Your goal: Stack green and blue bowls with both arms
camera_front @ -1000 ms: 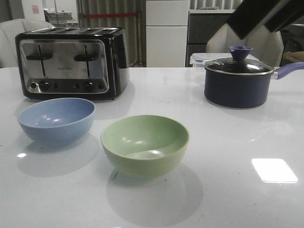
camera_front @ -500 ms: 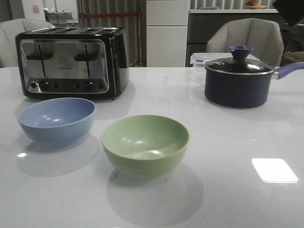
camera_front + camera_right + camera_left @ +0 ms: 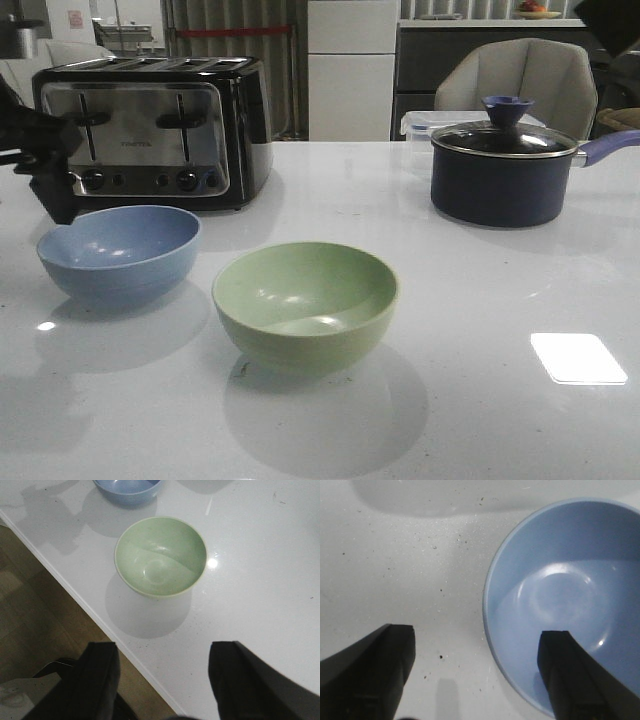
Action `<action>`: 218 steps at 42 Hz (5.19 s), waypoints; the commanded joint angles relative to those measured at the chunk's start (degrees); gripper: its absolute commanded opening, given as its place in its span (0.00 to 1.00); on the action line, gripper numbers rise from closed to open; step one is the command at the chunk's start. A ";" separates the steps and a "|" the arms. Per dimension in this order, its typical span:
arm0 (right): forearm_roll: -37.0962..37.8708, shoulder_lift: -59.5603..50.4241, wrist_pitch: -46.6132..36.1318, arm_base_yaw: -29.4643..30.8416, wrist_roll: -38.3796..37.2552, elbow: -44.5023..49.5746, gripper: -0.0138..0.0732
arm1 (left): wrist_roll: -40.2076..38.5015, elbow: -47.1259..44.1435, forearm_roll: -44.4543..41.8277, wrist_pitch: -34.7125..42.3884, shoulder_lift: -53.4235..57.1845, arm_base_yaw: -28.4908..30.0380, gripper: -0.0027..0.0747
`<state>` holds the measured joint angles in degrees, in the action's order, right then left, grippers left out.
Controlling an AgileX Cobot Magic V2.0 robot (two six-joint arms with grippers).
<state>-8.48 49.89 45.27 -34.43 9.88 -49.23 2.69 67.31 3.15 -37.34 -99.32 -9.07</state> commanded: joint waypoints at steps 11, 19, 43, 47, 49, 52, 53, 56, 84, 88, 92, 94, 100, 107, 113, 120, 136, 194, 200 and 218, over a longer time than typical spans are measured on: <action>0.19 -0.28 -3.42 0.07 0.75 -1.60 0.73 | 0.08 6.74 0.48 2.40 -6.63 -0.36 0.51; 0.19 -0.28 -3.42 0.07 0.75 -1.60 0.73 | -0.01 6.88 0.61 3.88 -7.16 -0.36 0.34; 0.19 -0.28 -3.42 0.07 0.75 -1.60 0.73 | 2.45 13.69 3.72 -8.45 1.27 -2.02 0.15; 0.19 -0.28 -3.42 0.07 0.75 -1.60 0.73 | 6.38 16.75 7.72 -12.42 3.36 -4.17 0.15; 0.19 -0.28 -3.42 0.07 0.75 -1.60 0.73 | 8.23 18.32 9.59 -14.39 3.92 -5.61 0.15; 0.19 -0.28 -3.42 0.07 0.75 -1.60 0.73 | 10.16 20.28 12.27 -17.03 3.94 -7.94 0.15; 0.19 -0.28 -3.42 0.07 0.75 -1.60 0.73 | 10.49 20.56 12.81 -17.50 3.94 -8.45 0.15; 0.19 -0.28 -3.42 0.07 0.75 -1.60 0.73 | 10.63 20.99 13.71 -17.29 3.94 -11.38 0.15; 0.19 -0.28 -3.42 0.07 0.75 -1.60 0.73 | 10.63 20.99 12.52 -12.35 -7.86 -22.31 0.16; 0.19 -0.28 -3.42 0.07 0.75 -1.60 0.73 | 10.63 20.99 12.29 -11.49 -8.63 -22.31 0.22; 0.19 -0.28 -3.42 0.07 0.75 -1.60 0.73 | 10.63 20.99 12.15 -11.72 -8.85 -22.31 0.38; 0.19 -0.28 -3.42 0.07 0.75 -1.60 0.73 | 10.63 20.99 12.15 -11.72 -8.85 -22.31 0.47; 0.19 -0.28 -3.42 0.07 0.75 -1.60 0.73 | 10.63 21.59 12.15 -13.60 -8.73 -22.31 0.60; 0.19 -0.28 -3.42 0.07 0.75 -1.60 0.73 | 10.53 21.99 11.92 -14.99 -4.31 -22.31 0.60; 0.19 -0.28 -3.42 0.07 0.75 -1.60 0.73 | 10.53 20.38 11.60 -14.99 2.93 -22.31 0.60; 0.19 -0.28 -3.42 0.07 0.75 -1.60 0.73 | 10.53 14.42 10.47 -14.46 12.57 -22.31 0.60; 0.19 -0.27 -3.67 0.07 0.75 -1.60 0.73 | 10.39 -7.17 1.96 -10.26 38.65 -22.31 0.60; 3.94 -0.27 -2.51 2.37 -3.44 -0.06 0.22 | -2.69 -22.22 -9.99 -2.70 58.24 -22.31 0.15; 3.94 -0.27 -2.51 2.37 -3.44 -0.06 0.22 | -2.69 -22.22 -9.99 -2.73 58.24 -22.31 0.15; 3.94 -0.27 -2.51 2.37 -3.44 -0.06 0.22 | -2.69 -22.46 -10.19 -2.64 59.47 -21.86 0.15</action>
<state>-5.01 49.99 46.36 -32.38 6.48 -47.78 0.61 43.60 -6.87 -44.22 -40.85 -30.98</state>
